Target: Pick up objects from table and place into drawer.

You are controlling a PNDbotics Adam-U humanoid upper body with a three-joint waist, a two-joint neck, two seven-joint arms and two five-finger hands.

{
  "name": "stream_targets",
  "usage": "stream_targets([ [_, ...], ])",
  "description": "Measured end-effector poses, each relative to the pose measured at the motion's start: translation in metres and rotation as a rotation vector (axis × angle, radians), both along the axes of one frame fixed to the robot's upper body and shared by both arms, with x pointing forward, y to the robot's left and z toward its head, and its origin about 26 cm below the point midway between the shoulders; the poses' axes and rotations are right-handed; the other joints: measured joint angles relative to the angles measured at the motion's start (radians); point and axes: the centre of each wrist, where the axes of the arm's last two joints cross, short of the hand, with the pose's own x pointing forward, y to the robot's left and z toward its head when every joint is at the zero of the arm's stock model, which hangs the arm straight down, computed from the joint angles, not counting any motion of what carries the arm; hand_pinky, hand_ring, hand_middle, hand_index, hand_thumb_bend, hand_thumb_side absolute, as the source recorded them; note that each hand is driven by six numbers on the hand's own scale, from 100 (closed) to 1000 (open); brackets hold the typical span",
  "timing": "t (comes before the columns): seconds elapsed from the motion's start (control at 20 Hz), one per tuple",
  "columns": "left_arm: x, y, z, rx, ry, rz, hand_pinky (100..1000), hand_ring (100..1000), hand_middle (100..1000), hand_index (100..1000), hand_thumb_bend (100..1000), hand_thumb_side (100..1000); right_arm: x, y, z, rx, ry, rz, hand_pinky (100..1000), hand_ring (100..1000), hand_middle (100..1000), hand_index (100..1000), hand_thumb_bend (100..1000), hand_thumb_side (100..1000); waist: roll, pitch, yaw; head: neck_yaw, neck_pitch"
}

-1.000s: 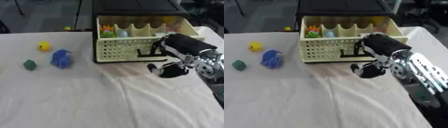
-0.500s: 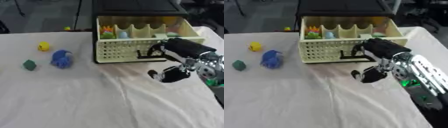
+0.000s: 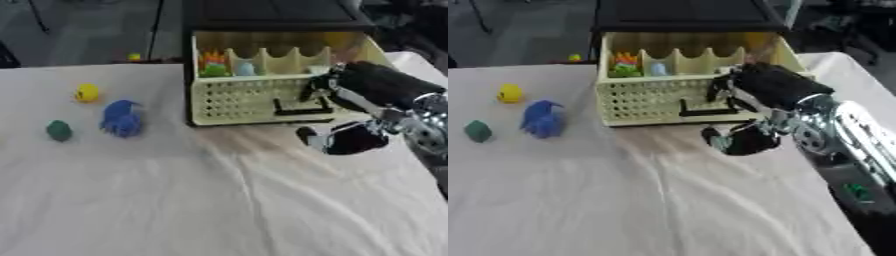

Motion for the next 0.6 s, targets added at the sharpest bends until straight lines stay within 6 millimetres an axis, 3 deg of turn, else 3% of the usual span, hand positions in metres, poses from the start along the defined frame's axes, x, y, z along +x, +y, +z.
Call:
stream_targets([
  [0.15,0.000,0.000,0.000,-0.001,0.000,0.001,708,790,848,960,254,990,0.000,-0.002,0.002,0.002,-0.024,0.003,100,100,100,853,333,384,0.000,0.000,-0.001,0.003,-0.001],
  [0.2,0.000,0.000,0.000,-0.001,0.000,0.001,708,790,848,960,253,990,-0.001,-0.002,0.002,0.005,-0.032,0.005,100,100,100,847,168,487,0.000,0.000,-0.001,0.003,-0.001],
  [0.25,0.000,0.000,0.000,-0.001,0.000,0.001,708,790,848,960,254,990,-0.001,-0.003,0.004,0.008,-0.044,0.010,100,100,100,839,369,367,0.000,0.000,-0.001,0.004,-0.001],
  [0.5,0.000,0.001,0.000,-0.006,-0.003,0.006,707,791,850,960,257,986,-0.007,-0.013,0.026,0.104,-0.225,0.040,100,100,100,763,348,420,0.001,-0.001,-0.007,0.042,0.001],
  [0.6,0.000,0.001,0.000,-0.007,-0.004,0.007,706,792,856,957,273,973,-0.010,-0.020,0.036,0.203,-0.358,0.052,100,116,100,710,316,554,0.003,-0.001,-0.007,0.069,0.003],
])
